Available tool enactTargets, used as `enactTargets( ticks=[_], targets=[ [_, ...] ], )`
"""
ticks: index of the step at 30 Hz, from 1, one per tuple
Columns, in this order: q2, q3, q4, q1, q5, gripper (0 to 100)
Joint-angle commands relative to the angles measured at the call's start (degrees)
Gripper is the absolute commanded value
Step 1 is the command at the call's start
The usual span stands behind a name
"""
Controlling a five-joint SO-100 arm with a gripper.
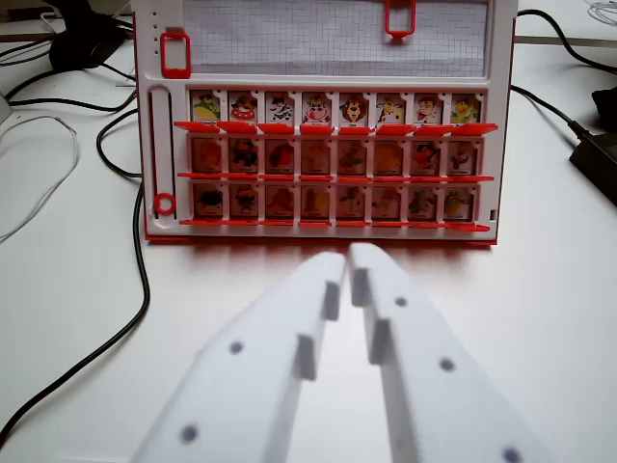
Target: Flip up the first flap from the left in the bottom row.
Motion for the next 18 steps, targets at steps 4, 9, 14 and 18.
enactTargets(
  ticks=[4,9,14,18],
  targets=[
    [-4.0,-2.5,-1.3,-3.0,0.62,0],
    [-21.4,-5.1,-12.8,-5.8,0.70,0],
    [-41.7,-10.9,-23.6,-9.7,0.00,0],
    [-52.8,-12.5,-30.7,-14.2,-0.70,0]
  ],
)
